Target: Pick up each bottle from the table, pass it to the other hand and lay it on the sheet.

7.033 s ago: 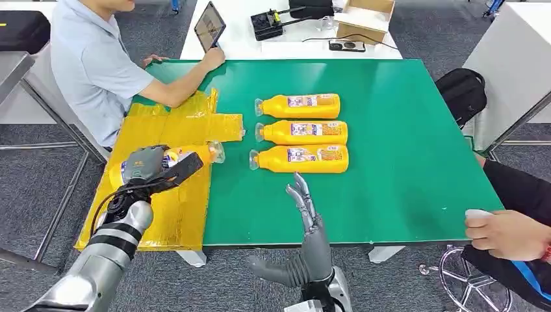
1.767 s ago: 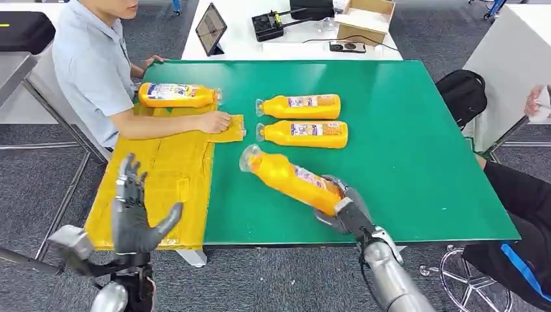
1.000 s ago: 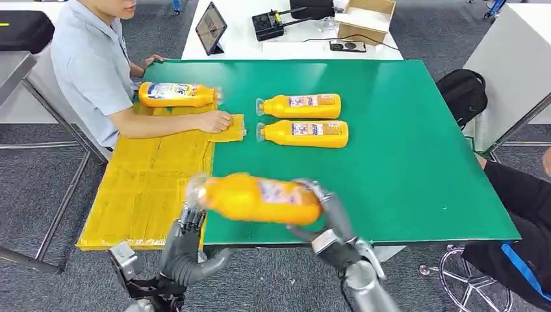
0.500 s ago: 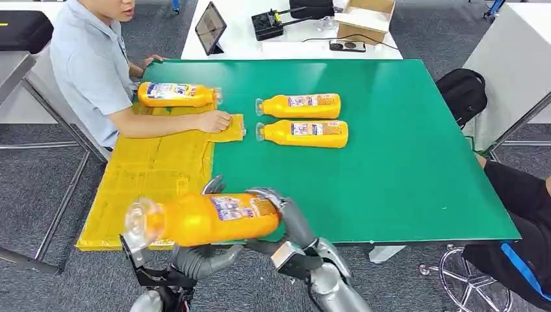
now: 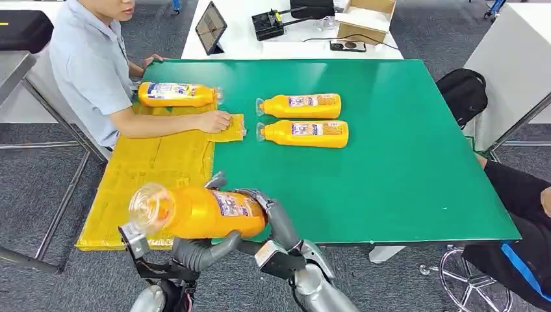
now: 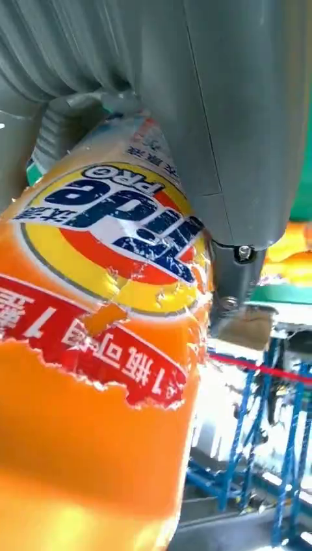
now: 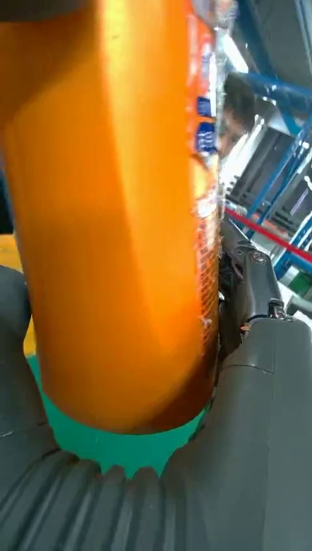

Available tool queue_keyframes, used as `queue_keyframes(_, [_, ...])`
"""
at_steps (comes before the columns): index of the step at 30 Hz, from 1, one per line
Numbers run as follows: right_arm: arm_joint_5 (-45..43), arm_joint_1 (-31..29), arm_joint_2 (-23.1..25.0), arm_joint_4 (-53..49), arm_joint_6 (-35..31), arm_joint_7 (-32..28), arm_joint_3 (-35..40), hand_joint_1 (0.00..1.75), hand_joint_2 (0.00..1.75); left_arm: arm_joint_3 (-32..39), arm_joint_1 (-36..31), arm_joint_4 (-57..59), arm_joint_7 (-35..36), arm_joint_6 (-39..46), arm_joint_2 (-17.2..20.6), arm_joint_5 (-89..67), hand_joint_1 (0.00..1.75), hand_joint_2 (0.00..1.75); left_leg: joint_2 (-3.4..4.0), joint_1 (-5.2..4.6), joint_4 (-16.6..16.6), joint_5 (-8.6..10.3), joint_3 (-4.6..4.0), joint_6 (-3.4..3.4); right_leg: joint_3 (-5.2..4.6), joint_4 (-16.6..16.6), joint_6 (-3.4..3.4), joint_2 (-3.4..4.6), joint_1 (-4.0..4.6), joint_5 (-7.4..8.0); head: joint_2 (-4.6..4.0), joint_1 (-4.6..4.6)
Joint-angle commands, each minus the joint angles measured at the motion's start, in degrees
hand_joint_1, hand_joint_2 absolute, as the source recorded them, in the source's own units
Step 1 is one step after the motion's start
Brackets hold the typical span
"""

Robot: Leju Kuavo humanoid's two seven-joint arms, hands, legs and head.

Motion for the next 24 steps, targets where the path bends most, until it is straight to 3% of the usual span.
queue_keyframes(1, [0.43,-1.89,0.07,8.81,-0.75,-0.37,3.71,1.75,1.75,-0.03,-1.89,2.28,0.89,0.41,-0.05,1.58,1.75,1.75,0.01,0.03,-0.07,-0.05,0.2,0.05,0.2,-0.09,-0.14,-0.05,0.07,-0.04,0.0,0.02])
queue_keyframes(11, [2.14,-1.82,-0.15,12.15,-2.95,-0.31,5.27,1.75,1.75,0.79,-1.31,1.84,1.32,1.58,-0.02,4.59,1.75,1.75,-0.06,0.02,-0.1,-0.06,0.28,0.08,0.29,-0.13,-0.17,-0.14,0.07,-0.08,0.0,0.0])
queue_keyframes(12, [2.54,-1.94,-0.1,11.99,-3.98,-0.12,5.09,1.01,1.75,0.59,-1.39,1.86,1.42,0.79,0.19,5.15,1.75,1.75,-0.06,0.02,-0.08,-0.05,0.25,0.07,0.25,-0.1,-0.16,-0.14,0.06,-0.07,0.0,-0.02])
queue_keyframes(13, [2.92,-1.92,0.12,11.83,-5.47,0.16,4.84,0.0,1.75,0.75,-1.29,1.83,1.47,0.39,0.23,5.6,1.75,1.75,-0.06,0.02,-0.06,-0.03,0.16,0.05,0.16,-0.08,-0.13,-0.13,0.05,-0.05,0.0,-0.02])
queue_keyframes(14, [3.18,-1.69,0.25,11.32,-6.81,-0.71,4.77,0.0,1.75,0.85,-1.26,1.81,1.51,0.25,0.39,5.7,1.75,1.75,-0.06,0.02,-0.05,-0.01,0.1,0.04,0.09,-0.06,-0.09,-0.11,0.04,-0.03,0.0,0.0])
queue_keyframes(15, [4.76,-1.52,0.17,10.87,-9.46,-1.6,5.1,0.0,0.0,1.04,-1.5,2.01,1.57,0.25,0.63,5.71,1.75,1.75,-0.08,0.03,-0.08,-0.04,0.24,0.07,0.24,-0.11,-0.17,-0.17,0.07,-0.07,0.0,0.02])
queue_keyframes(17, [5.06,-0.27,-2.17,4.06,-19.49,-2.47,9.4,0.0,0.0,1.27,-3.32,3.75,3.67,1.01,1.62,5.43,1.75,1.75,-0.05,-0.01,-0.05,-0.01,0.1,0.04,0.08,-0.05,-0.1,-0.11,0.02,-0.04,0.0,0.02])
queue_keyframes(20, [4.83,-0.28,-2.39,3.96,-19.57,-2.47,9.58,0.0,0.0,1.62,-3.87,4.2,3.79,1.05,1.84,5.45,1.75,1.75,-0.05,-0.01,-0.06,-0.01,0.11,0.05,0.08,-0.06,-0.1,-0.11,0.02,-0.03,0.0,0.0])
queue_keyframes(22, [0.38,-0.96,-5.62,-1.16,-26.87,-2.47,15.15,0.0,0.0,1.51,-6.33,6.71,5.3,3.06,3.57,1.93,1.75,1.75,-0.09,-0.02,-0.07,0.0,0.13,0.07,0.12,-0.06,-0.11,-0.15,0.01,-0.04,0.0,0.0])
queue_keyframes(24, [-0.93,-0.98,-7.09,-5.25,-31.39,-2.47,15.69,0.0,0.0,3.06,-8.22,8.84,5.91,4.72,5.16,-0.96,1.75,1.75,-0.06,-0.01,-0.1,-0.01,0.2,0.09,0.18,-0.09,-0.16,-0.14,0.03,-0.04,0.0,-0.02])
